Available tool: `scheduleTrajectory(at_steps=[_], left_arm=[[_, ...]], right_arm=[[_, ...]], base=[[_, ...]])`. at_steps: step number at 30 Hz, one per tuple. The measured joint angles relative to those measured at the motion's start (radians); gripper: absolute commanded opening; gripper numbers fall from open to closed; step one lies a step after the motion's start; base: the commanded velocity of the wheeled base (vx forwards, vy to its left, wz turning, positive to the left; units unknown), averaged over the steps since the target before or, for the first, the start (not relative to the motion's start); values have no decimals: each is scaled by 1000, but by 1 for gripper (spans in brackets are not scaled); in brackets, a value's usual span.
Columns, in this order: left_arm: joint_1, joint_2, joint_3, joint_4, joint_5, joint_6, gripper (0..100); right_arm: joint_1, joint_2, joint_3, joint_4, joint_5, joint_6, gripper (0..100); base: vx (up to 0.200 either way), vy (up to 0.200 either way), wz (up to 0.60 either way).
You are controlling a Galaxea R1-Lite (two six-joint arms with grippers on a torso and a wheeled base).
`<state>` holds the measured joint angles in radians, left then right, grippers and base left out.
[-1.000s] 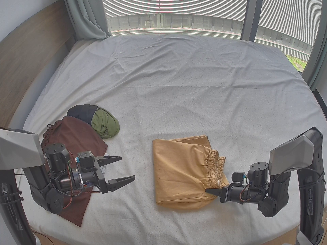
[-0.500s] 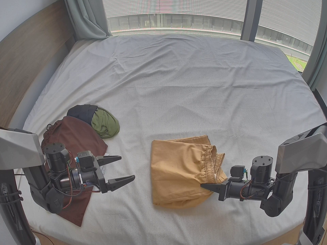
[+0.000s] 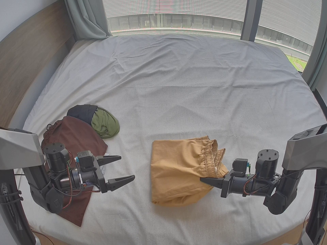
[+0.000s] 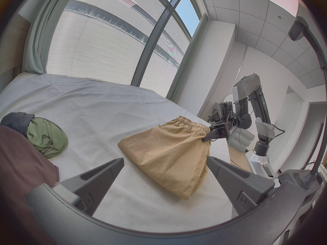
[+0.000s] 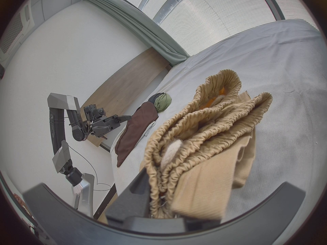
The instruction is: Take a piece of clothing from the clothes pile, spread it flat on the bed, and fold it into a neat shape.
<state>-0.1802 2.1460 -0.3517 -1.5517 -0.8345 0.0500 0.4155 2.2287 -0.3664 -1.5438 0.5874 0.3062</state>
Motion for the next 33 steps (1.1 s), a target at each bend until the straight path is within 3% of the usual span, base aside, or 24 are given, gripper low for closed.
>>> scheduleTrajectory(at_steps=[22,33], left_arm=[[2,-2,-24,0,1,45,100],[1,-5,-20,0,3,46,100]], right_arm=[[1,-42,-82,-1,-1,33,0],[0,-84,-171,2,-2,140,0]], base=[[0,0,0],[0,0,0]])
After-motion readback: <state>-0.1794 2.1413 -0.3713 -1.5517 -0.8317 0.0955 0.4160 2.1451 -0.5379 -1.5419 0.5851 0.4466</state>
